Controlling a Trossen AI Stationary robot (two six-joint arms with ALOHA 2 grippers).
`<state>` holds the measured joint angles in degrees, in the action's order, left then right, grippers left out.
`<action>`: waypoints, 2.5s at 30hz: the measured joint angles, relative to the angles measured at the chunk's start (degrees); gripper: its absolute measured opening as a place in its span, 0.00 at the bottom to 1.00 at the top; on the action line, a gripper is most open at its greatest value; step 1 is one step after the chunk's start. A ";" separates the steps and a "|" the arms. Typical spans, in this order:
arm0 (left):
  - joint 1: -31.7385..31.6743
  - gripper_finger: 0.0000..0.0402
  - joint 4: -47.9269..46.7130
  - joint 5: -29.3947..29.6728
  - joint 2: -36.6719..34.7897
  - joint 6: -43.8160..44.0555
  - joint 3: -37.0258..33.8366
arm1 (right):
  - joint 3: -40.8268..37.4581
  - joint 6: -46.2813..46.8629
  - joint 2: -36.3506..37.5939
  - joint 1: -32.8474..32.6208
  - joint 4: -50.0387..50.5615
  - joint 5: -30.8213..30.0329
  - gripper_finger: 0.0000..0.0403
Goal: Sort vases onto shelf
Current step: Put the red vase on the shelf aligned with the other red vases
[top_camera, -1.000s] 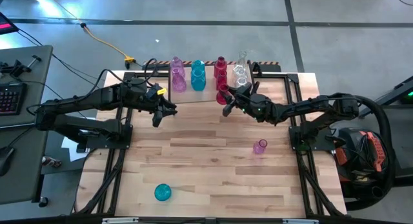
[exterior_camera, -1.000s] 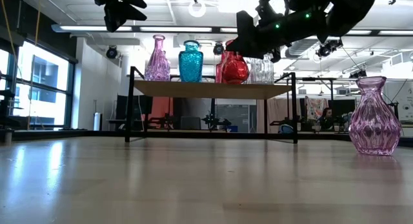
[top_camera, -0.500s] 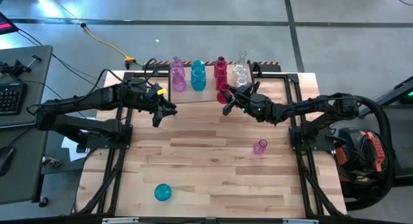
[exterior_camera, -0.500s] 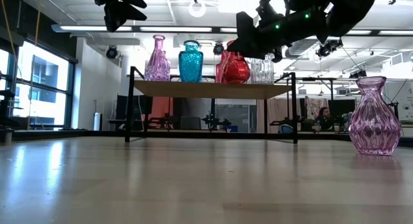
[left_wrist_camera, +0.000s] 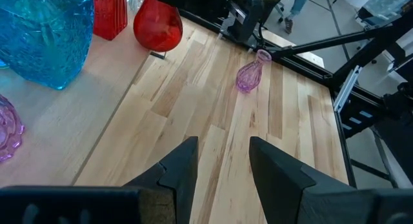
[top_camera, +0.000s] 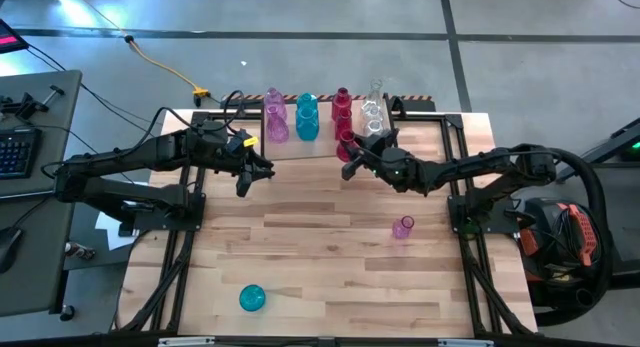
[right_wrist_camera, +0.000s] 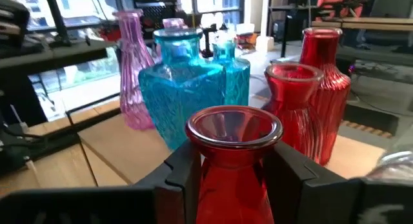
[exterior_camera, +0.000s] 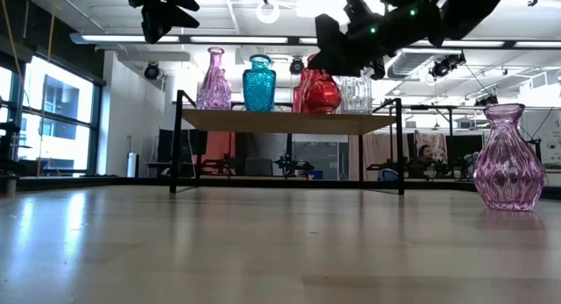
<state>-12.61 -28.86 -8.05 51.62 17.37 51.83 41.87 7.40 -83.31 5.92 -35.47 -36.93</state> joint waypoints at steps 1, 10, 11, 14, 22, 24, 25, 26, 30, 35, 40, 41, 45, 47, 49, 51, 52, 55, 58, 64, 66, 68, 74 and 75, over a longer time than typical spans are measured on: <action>-0.01 0.33 0.00 -0.02 0.00 0.00 0.00 | 0.46 0.27 -0.27 -0.30 0.75 -0.64 0.27; 0.01 0.33 0.00 -0.02 0.00 -0.02 0.00 | 2.99 4.62 -5.25 -2.61 -2.20 -9.41 0.29; 0.01 0.33 0.00 -0.02 0.00 -0.01 0.00 | 3.48 4.09 -5.97 -3.00 -2.55 -10.79 0.29; 0.01 0.33 0.00 0.00 0.00 0.00 0.00 | 5.19 2.85 -7.82 -4.04 -2.59 -15.81 0.29; 0.01 0.33 0.00 0.00 0.00 0.00 0.00 | 6.68 2.79 -10.43 -5.16 -3.35 -23.00 0.29; 0.01 0.33 0.00 0.00 0.00 0.00 0.00 | 6.68 2.80 -10.43 -4.96 -3.51 -22.99 0.29; 0.01 0.33 0.00 -0.02 0.00 -0.01 0.00 | 6.68 2.83 -10.45 -4.83 -3.53 -23.01 0.29; 0.01 0.33 0.00 -0.02 0.00 0.00 0.00 | 6.68 2.84 -10.45 -4.76 -3.58 -23.04 0.29; 0.01 0.33 0.00 -0.02 0.00 0.00 0.00 | 6.66 3.04 -10.47 -4.09 -3.94 -23.06 0.29; 0.01 0.33 0.00 -0.02 0.00 0.00 0.00 | 6.59 2.65 -10.51 -3.28 -4.73 -22.65 0.29; 0.01 0.33 0.00 -0.01 0.00 0.00 0.00 | 6.59 2.75 -10.51 -3.27 -4.82 -22.52 0.29; 0.01 0.33 0.00 -0.02 0.00 0.00 0.00 | 6.59 2.81 -10.51 -3.27 -4.84 -22.49 0.29; 0.01 0.33 0.00 -0.01 0.00 0.00 0.00 | 7.58 2.82 -10.55 -2.40 -3.39 -20.67 0.29; 0.00 0.33 0.00 -0.01 0.00 0.00 0.00 | 8.24 2.84 -10.58 -1.72 -2.17 -19.66 0.29; 0.00 0.33 0.00 -0.01 0.00 -0.01 0.00 | 8.85 3.10 -10.58 -1.41 -0.80 -19.60 0.29; 0.01 0.33 0.00 -0.02 0.00 0.00 0.00 | 9.11 3.37 -10.58 -1.42 -0.05 -19.87 0.29; 0.01 0.33 0.00 -0.02 0.00 0.00 0.00 | 9.11 3.89 -10.58 -1.52 0.19 -20.07 0.29; 0.01 0.33 0.00 -0.02 0.00 0.00 0.00 | 9.17 4.61 -10.58 -1.59 0.58 -20.09 0.29; -0.01 0.33 0.00 -0.02 0.00 -0.01 0.00 | 9.17 4.63 -10.56 -1.59 0.58 -20.03 0.29; 0.01 0.33 0.00 -0.02 0.00 0.00 0.00 | 9.17 5.32 -10.56 -1.61 0.91 -19.58 0.32; 0.01 0.33 0.00 -0.01 0.00 -0.01 0.00 | 9.17 5.22 -10.56 -1.63 1.01 -19.54 0.34; 0.00 0.33 0.00 -0.01 0.00 0.00 0.00 | 9.17 5.22 -10.56 -1.63 1.20 -19.44 0.36; 0.01 0.33 0.00 -0.01 0.00 0.00 0.00 | 9.17 6.50 -10.56 -1.41 2.35 -19.36 0.41; 0.01 0.33 0.00 -0.01 0.00 0.00 0.00 | 9.17 6.96 -10.56 -1.41 2.50 -19.42 0.41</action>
<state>-12.60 -28.86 -8.07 51.62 17.37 51.83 51.05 14.35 -93.86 4.51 -32.97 -56.34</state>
